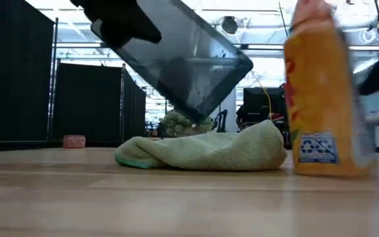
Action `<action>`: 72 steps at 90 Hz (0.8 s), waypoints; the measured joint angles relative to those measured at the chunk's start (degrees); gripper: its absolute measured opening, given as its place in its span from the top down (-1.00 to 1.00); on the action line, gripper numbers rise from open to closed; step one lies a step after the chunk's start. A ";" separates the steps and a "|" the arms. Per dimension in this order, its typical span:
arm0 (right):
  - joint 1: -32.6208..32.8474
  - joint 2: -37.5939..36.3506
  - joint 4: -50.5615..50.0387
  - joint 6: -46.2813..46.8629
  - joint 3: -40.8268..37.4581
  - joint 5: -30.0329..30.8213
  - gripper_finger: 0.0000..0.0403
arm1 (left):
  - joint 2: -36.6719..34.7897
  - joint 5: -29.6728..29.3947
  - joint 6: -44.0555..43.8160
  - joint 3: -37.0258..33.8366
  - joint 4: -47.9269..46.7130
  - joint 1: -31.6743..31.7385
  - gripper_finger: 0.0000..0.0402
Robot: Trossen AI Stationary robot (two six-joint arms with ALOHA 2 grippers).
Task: Apply microfiber cloth
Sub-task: Wipe the front of the cellphone with a microfiber cloth
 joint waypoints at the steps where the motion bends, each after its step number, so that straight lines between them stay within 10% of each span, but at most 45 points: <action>1: -0.16 -0.03 -0.89 0.28 0.00 -0.01 -0.59 | 0.06 -0.01 -0.04 0.00 0.08 -0.04 0.96; 24: -3.31 -1.14 -11.48 1.78 -0.07 -0.59 -0.59 | 0.77 -0.60 -0.18 0.00 0.07 -1.01 0.96; 49: 3.61 -1.53 25.26 -27.78 1.88 3.85 -0.59 | 0.77 -1.27 -0.18 -0.02 -0.21 -1.53 0.96; 72: -3.64 6.38 40.16 -52.00 1.81 7.61 -0.59 | 0.77 -1.27 -0.20 -0.04 -0.07 -1.49 0.96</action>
